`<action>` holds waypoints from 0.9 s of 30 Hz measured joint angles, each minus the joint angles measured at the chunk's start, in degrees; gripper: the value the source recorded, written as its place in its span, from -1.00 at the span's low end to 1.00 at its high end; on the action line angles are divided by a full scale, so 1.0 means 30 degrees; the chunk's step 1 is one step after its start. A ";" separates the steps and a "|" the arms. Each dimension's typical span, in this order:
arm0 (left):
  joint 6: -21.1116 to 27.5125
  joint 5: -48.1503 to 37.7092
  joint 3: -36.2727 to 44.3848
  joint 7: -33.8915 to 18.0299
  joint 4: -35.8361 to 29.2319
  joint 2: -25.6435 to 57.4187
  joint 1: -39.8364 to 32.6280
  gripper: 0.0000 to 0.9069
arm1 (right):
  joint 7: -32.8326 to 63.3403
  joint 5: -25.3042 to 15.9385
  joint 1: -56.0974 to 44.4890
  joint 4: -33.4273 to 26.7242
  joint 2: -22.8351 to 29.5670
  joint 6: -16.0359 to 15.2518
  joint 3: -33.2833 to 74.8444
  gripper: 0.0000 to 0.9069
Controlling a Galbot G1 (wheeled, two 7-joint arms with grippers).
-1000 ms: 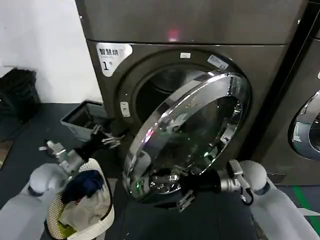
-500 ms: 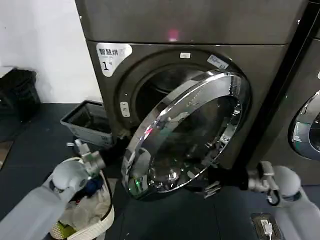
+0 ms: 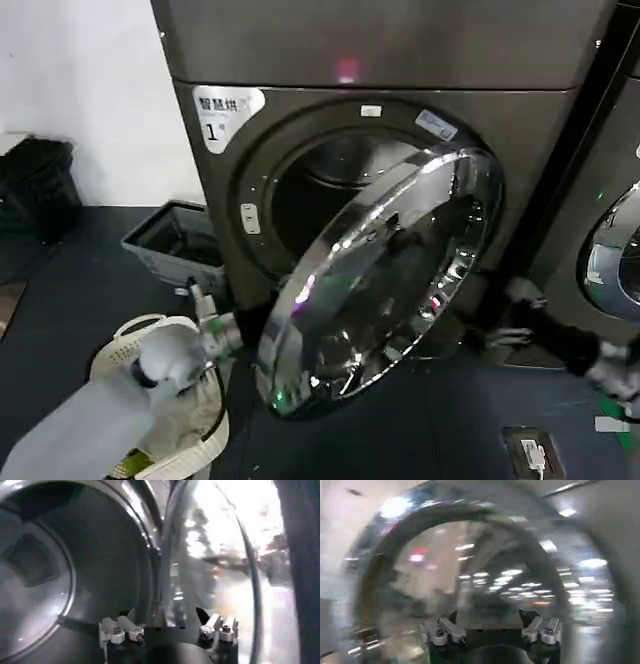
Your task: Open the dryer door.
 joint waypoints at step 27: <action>-0.0859 -0.0591 0.7253 -0.1717 0.0853 -0.4739 -0.4072 1.00 | 1.3169 -0.4835 -0.3820 0.1901 0.1059 -0.0368 1.3396 1.00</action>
